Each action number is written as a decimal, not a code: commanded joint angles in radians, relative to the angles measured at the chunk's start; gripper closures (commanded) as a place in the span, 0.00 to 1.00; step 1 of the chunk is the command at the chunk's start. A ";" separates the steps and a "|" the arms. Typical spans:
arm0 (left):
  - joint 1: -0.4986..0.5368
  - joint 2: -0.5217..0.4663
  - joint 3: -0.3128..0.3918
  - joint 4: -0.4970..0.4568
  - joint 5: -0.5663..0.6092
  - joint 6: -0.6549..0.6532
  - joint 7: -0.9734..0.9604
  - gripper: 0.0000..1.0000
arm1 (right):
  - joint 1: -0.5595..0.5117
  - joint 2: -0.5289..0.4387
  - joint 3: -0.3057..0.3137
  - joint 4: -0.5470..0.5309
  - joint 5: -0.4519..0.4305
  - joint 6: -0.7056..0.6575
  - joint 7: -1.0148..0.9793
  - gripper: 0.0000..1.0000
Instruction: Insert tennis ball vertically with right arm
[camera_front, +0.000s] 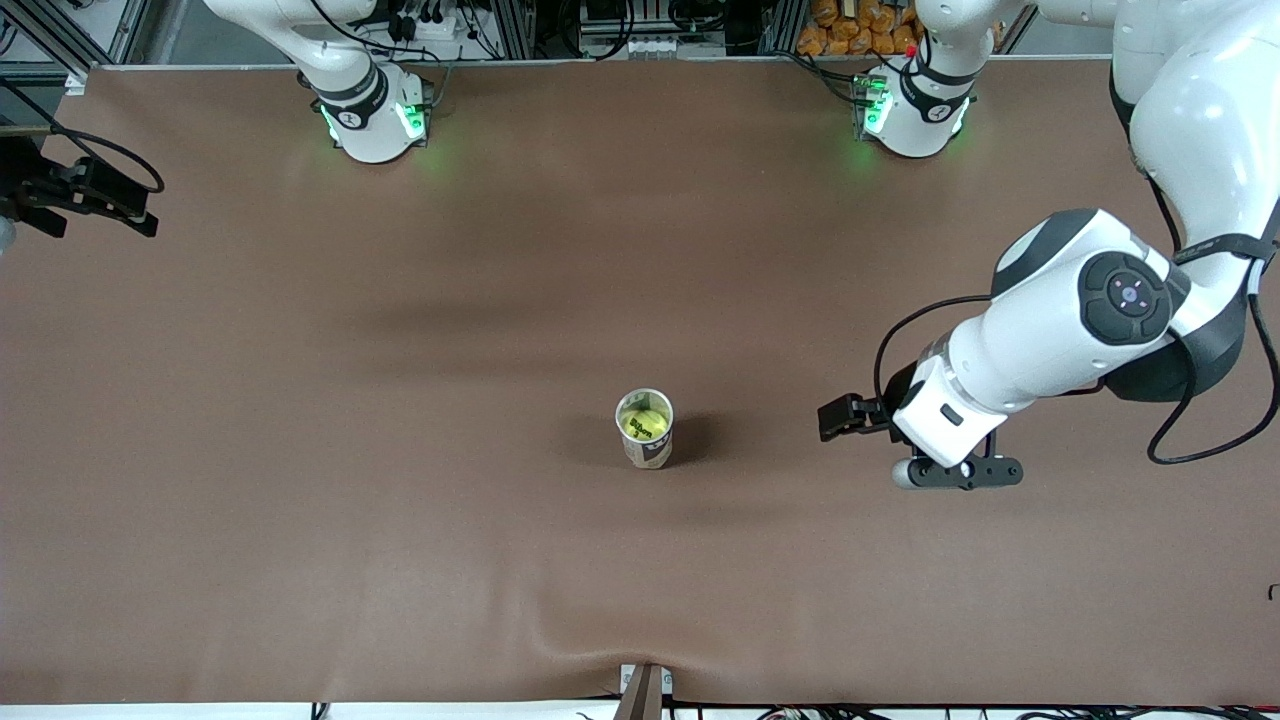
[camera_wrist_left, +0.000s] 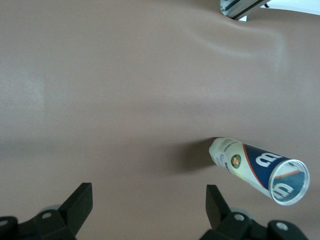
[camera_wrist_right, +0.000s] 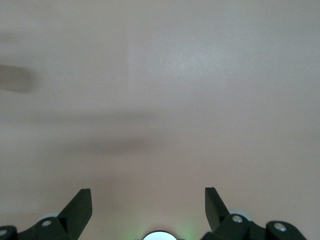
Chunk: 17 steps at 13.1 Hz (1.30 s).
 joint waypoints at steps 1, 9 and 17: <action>0.012 -0.009 -0.008 -0.011 -0.011 -0.015 0.008 0.00 | 0.002 -0.020 -0.002 -0.010 0.001 -0.013 0.004 0.00; 0.058 -0.064 -0.005 -0.017 0.066 -0.151 0.042 0.00 | -0.013 0.012 -0.008 0.038 0.001 -0.007 0.004 0.00; -0.166 -0.548 0.739 -0.001 -0.707 -0.148 0.410 0.00 | -0.001 0.012 -0.004 0.026 0.001 -0.013 0.004 0.00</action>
